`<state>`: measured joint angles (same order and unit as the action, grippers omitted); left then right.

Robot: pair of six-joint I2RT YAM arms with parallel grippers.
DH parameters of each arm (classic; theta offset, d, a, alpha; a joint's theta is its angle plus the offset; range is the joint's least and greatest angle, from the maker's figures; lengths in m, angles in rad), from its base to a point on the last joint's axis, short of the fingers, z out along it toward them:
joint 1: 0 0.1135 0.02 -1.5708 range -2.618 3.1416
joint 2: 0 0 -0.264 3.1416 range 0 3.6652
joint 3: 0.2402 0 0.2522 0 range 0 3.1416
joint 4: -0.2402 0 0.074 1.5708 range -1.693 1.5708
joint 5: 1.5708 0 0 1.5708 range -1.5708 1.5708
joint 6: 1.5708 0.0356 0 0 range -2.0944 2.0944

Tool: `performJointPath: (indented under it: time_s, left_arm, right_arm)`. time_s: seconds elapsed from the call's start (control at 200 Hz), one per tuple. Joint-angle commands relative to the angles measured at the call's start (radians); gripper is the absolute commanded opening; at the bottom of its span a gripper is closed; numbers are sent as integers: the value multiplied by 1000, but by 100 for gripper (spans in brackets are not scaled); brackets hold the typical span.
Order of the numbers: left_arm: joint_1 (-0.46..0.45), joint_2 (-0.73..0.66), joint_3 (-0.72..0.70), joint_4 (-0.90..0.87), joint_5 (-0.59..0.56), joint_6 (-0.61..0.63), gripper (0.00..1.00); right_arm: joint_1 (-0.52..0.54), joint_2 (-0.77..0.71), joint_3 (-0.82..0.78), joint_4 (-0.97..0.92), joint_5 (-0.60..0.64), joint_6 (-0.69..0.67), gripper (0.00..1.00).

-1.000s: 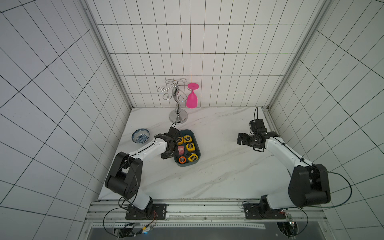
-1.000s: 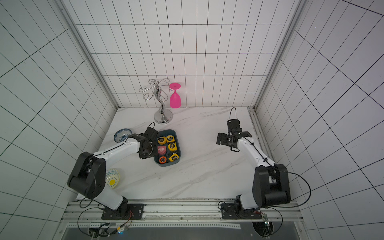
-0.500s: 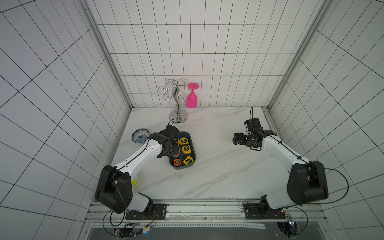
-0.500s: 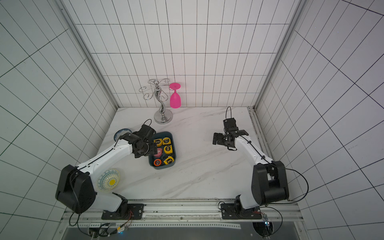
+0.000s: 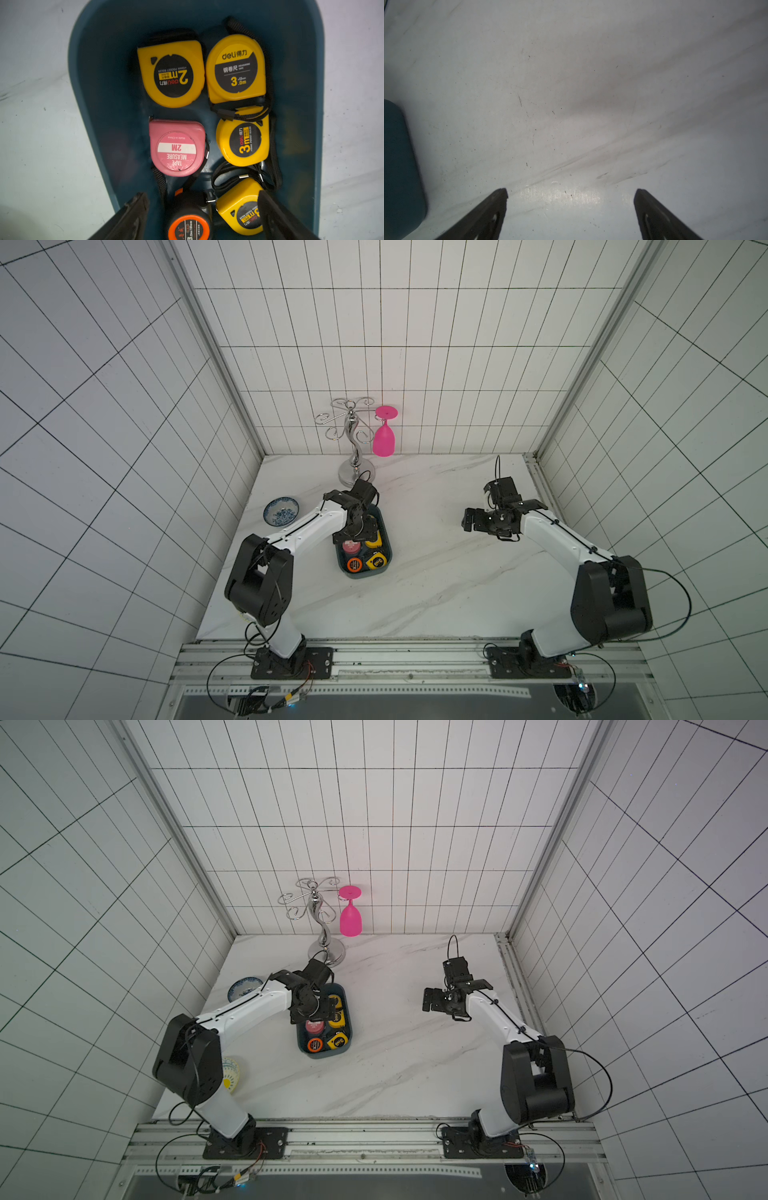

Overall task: Take the tape measure out of the storage box
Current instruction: Pick up the tape measure from the storage box.

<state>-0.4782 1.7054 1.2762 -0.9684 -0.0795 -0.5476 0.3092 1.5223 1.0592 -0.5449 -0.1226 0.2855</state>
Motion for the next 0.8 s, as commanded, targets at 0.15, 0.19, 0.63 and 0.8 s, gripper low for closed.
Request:
performJointPath:
  time_s: [0.15,0.19,0.63,0.8]
  left_arm:
    - [45,47,14,5,-6,34,83]
    - [47,53,13,11,-6,39,83]
    - [58,139,46,18,-50,76,78]
    - [59,164,34,21,-67,66,78]
  right_arm:
    - [8,16,50,-18,-28,10,99]
    - [8,18,50,-17,-29,12,99]
    - [8,36,54,-9,-35,17,99]
    - [7,42,51,-6,-39,20,99]
